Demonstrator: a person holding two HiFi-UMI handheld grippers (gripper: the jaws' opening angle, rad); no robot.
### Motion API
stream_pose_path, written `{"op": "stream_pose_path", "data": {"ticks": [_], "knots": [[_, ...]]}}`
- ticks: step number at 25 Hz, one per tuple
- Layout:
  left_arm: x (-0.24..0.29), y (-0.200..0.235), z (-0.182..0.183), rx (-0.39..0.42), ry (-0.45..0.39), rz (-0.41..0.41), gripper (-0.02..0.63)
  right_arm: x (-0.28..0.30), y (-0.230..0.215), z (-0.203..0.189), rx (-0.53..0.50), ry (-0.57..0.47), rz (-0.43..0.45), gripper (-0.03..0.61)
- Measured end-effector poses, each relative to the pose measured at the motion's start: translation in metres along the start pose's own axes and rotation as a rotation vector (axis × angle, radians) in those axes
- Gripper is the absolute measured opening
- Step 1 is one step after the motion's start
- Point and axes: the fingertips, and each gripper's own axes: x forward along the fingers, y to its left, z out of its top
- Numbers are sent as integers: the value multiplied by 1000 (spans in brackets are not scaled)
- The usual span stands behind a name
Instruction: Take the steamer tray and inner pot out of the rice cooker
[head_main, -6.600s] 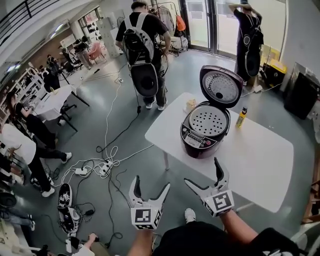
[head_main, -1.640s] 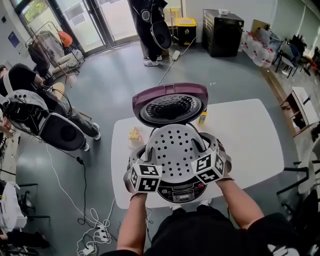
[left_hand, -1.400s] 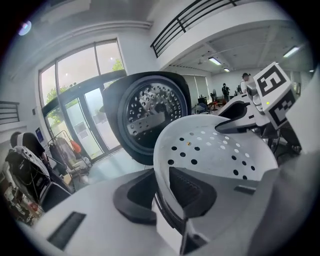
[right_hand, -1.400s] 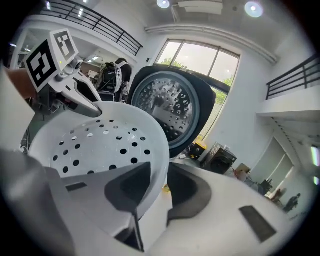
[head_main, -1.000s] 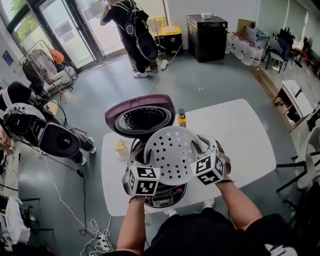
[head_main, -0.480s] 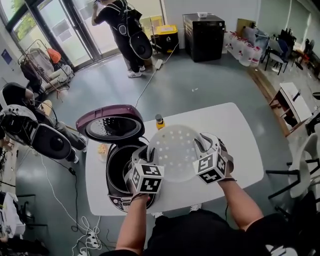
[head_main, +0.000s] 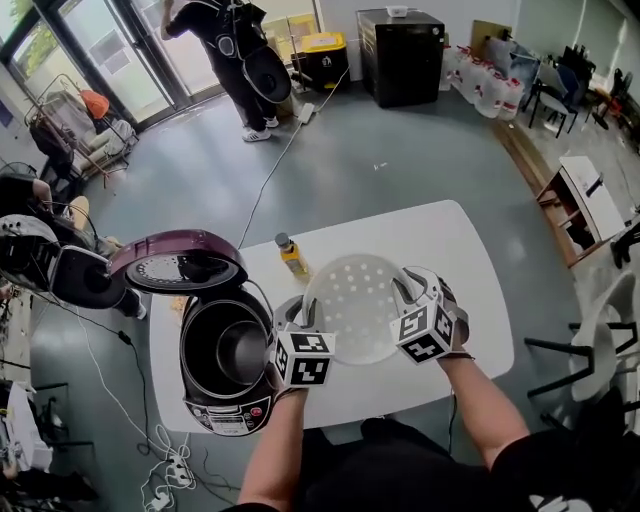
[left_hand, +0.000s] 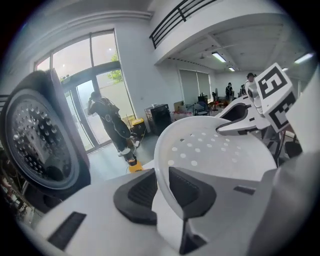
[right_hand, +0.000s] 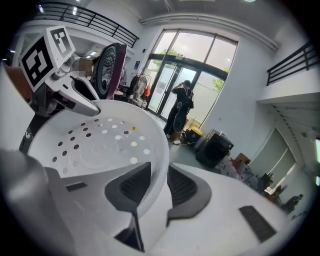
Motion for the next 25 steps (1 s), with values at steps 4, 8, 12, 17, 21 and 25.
{"op": "stream_pose_path", "data": {"ticks": [4,8,12,17,21,25], "knots": [[38,-14,-15,-40,29,-3,74,31,-4,-29,-9,36,37,103],[74,-17,-31,-63,70,-11,71,65,-1,-51,-1,78,86,100],[111,-19,-48,-75,101,-11,71,101,2,-71,-22,104,109,101],[153,-28,-77,-93,133,-23,74,138,11,-101,-45,138,127,101],[175,-33,-95,-96,153,-26,74,160,18,-119,-14,159,152,100],[188,-34,-106,-97,170,-35,68,170,26,-130,-22,173,163,91]]}}
